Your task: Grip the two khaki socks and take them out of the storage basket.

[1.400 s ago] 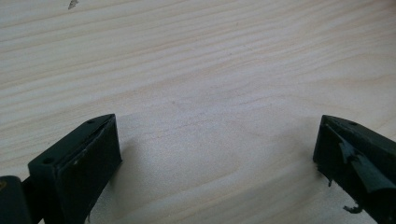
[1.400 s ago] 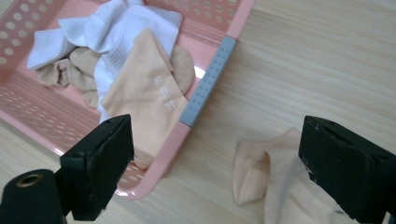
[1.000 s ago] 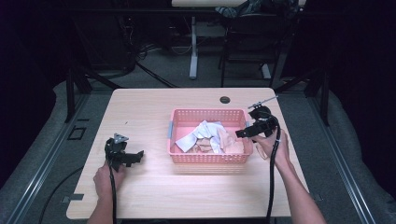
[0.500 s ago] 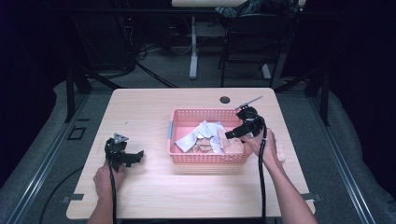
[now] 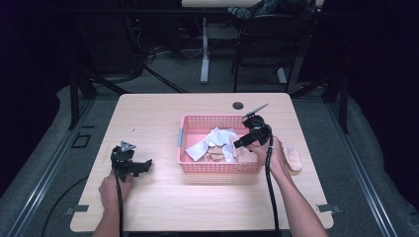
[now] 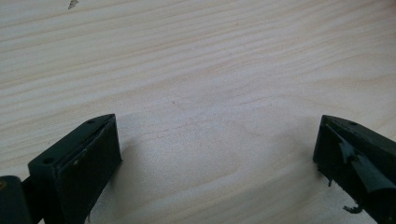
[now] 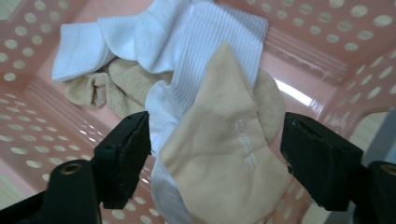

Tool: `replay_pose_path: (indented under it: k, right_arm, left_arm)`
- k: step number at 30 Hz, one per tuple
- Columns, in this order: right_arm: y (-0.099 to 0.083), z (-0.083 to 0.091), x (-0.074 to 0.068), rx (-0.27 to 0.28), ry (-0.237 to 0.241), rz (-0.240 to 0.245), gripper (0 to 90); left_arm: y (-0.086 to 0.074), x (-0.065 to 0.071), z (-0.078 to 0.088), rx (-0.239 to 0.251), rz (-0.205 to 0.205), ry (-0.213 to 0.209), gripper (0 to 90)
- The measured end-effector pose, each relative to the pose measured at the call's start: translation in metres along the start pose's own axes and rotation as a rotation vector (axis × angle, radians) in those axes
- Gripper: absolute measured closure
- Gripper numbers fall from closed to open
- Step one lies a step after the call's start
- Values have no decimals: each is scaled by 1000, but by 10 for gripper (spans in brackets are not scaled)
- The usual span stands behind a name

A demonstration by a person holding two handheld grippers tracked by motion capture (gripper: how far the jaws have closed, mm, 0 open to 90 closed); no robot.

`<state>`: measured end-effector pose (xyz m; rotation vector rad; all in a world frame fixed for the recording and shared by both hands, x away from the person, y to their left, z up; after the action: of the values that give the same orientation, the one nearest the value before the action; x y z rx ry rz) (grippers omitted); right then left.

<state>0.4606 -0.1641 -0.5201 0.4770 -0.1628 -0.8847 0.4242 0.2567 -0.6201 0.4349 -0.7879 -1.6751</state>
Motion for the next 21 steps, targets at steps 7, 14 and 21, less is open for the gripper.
replay_pose_path:
  k: [7,14,21]
  right_arm:
    - [5,-20,-5,-64,-16,10,448]
    - [6,-34,-9,-129,-1,15,536]
    - [7,-41,-13,-158,-16,26,588]
  left_arm:
    - [0,0,0,0,0,0,4]
    - [0,0,0,0,1,0,4]
    - [0,0,0,0,0,0,4]
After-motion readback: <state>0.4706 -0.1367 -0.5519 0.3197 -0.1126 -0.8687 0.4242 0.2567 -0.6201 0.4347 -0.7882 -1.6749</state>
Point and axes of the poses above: each handheld gripper's, and its own axes: z roughly backward along the jaws, y roughly out of its top, x roughly to its right, the point moved 4 cm from there along -z, roughly forward along the jaws, and after that the axes turned 10 degrees about z, right-handed, at the moved point
